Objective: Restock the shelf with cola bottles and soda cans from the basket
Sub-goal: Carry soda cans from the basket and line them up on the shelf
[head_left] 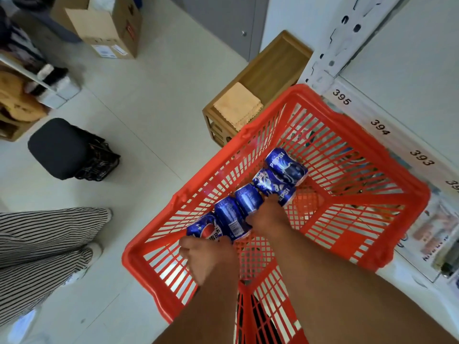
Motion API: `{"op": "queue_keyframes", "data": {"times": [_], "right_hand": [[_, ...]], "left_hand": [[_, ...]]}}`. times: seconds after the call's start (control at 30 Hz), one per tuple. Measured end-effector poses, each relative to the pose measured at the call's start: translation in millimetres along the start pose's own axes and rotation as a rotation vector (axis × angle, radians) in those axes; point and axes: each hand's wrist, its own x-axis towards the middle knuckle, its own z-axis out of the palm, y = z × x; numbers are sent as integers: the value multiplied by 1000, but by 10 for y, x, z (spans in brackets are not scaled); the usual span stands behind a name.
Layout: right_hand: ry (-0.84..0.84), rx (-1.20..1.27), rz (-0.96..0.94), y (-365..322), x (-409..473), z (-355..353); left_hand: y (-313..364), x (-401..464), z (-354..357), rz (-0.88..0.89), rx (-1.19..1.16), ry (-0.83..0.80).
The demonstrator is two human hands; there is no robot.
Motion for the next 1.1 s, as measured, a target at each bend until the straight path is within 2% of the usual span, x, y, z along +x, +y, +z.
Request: {"op": "queue_keyframes", "data": {"times": [0.27,0.37,0.57,0.67,0.83,1.0,1.1], "right_hand": [[-186,170,-40,187,-244,-209],[-114,267,-92,259,-497,-381],[-16,685,-69,375,-1167,-773],[24,850,-171,453,-1561,-1045],[77,999,-372,503,-2479,-1573],[147,1442,-464,641,-3262,-1717],[189,1604,-514,786,-3674,-1682]], "left_hand": [[131,-218,-251,167,-44,-130],[170,-365,-439,262,-82,-150],[295,-627,-942,461,-263,-229],[515,-952,-1342,593,-311,-284],[804,-1583,-1887,788,-301,-492],[841,-2175,-2367,1006,-256,-772],[779,-2397,-2514,1082,-220,-907]]}}
